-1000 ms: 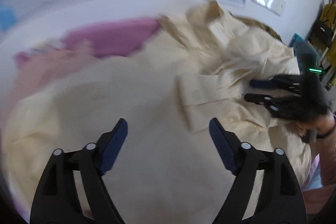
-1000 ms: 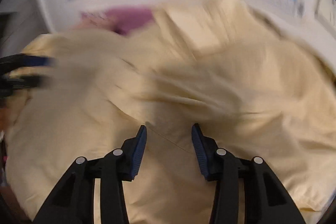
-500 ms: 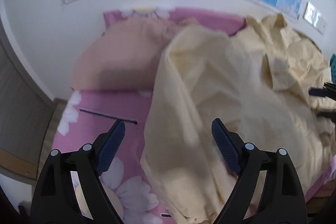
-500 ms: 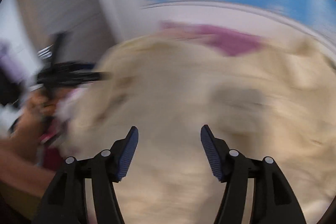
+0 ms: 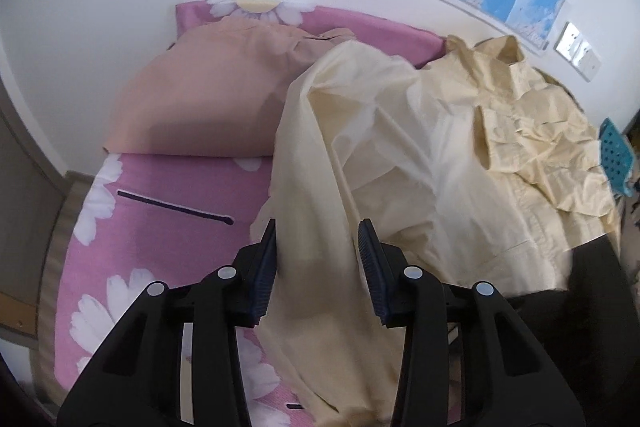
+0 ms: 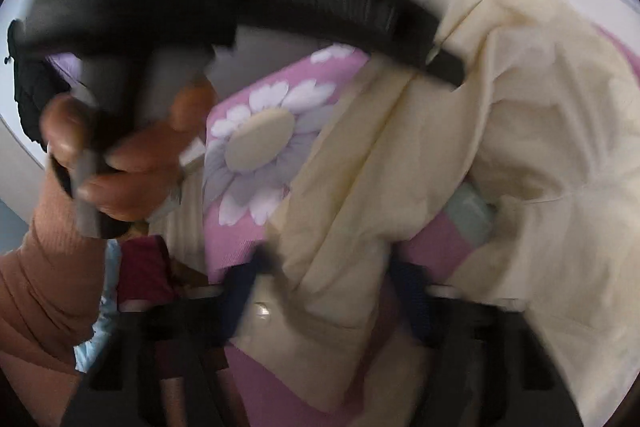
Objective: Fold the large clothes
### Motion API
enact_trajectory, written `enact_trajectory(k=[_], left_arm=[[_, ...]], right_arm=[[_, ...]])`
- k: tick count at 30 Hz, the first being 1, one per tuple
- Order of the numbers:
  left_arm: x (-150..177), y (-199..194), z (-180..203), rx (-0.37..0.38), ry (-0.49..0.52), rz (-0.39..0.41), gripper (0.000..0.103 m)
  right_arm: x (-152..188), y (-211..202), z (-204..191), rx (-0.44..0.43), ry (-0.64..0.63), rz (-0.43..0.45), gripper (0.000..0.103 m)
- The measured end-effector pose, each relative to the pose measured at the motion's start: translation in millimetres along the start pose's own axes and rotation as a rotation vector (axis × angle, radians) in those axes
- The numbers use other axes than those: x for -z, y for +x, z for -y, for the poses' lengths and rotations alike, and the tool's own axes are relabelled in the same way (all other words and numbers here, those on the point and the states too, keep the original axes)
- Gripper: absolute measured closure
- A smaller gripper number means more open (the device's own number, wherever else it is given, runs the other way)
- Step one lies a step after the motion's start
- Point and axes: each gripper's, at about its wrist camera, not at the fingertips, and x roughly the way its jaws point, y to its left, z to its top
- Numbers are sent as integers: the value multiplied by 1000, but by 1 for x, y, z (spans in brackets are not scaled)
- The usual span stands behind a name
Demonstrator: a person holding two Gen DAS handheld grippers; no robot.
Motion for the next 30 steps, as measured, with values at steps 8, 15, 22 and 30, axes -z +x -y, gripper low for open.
enact_trajectory(k=[8,15,22,30], left_arm=[[-24,-56,-2,253,-32,134,42],[-49,-96,23,361,11,291,34],[-53,-27,108,288,204,143,34],[-32,83,180,194,354,-99,34]], right_arm=[[-15,-120,25,-132,11,198,88],[-6,-269,89,-10,101,366,89],[54,-337,168,218,230,342,88],[137,-288,270,250,554,151,67]])
